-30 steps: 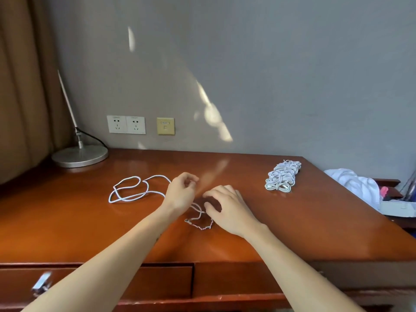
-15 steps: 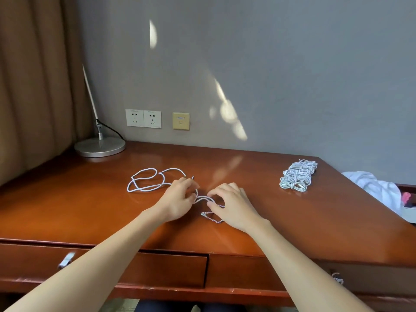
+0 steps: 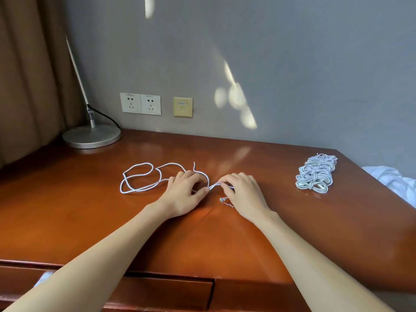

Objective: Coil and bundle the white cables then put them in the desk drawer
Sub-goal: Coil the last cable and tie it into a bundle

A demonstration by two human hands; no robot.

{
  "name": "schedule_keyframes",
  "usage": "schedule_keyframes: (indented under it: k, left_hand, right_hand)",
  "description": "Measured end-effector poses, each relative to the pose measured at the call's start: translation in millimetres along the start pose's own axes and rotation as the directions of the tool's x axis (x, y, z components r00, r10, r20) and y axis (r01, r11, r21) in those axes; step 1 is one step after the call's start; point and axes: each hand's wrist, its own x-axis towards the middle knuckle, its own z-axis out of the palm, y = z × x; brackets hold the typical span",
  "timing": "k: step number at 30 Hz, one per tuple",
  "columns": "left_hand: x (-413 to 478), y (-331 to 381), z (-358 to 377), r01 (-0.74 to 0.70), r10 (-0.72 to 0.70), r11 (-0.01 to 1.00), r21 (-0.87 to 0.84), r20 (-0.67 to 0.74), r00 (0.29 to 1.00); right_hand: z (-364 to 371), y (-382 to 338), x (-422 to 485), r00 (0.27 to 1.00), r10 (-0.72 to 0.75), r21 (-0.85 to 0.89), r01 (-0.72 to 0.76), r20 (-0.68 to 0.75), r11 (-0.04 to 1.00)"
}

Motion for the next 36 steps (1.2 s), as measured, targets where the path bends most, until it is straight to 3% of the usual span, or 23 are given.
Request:
schedule_keyframes:
  k: [3,8,13,18,22,28,36]
  left_hand:
    - [17,-4,3,-0.012,0.012,0.999,0.031,0.003,1.000]
    - [52,-10,10,0.048,-0.037,0.995,0.083,-0.125,0.992]
    - [62,-16,13,0.098,-0.102,0.995,-0.030,-0.211,0.972]
    - [54,-15,12,0.060,-0.069,0.997,-0.039,-0.309,0.949]
    - [54,-13,14,0.011,-0.015,1.000,-0.015,-0.275,0.961]
    - [44,-7,16,-0.002,0.008,0.999,0.052,-0.110,0.994]
    - [42,-9,12,0.068,-0.075,0.996,-0.053,-0.144,0.987]
  right_hand:
    - [6,13,15,1.000,0.011,0.019,-0.010,-0.028,1.000]
    - [10,28,42,0.998,0.029,0.081,-0.025,-0.050,0.996]
    - [19,38,46,0.996,0.056,0.272,-0.035,-0.072,0.962]
    - [11,34,38,0.990,0.128,0.376,-0.098,-0.054,0.922]
    - [-1,26,30,0.979,0.205,0.510,-0.173,-0.005,0.843]
    - [-11,16,23,0.965,0.262,0.562,-0.215,-0.002,0.798]
    - [-12,11,22,0.953,0.301,0.623,-0.254,0.032,0.739]
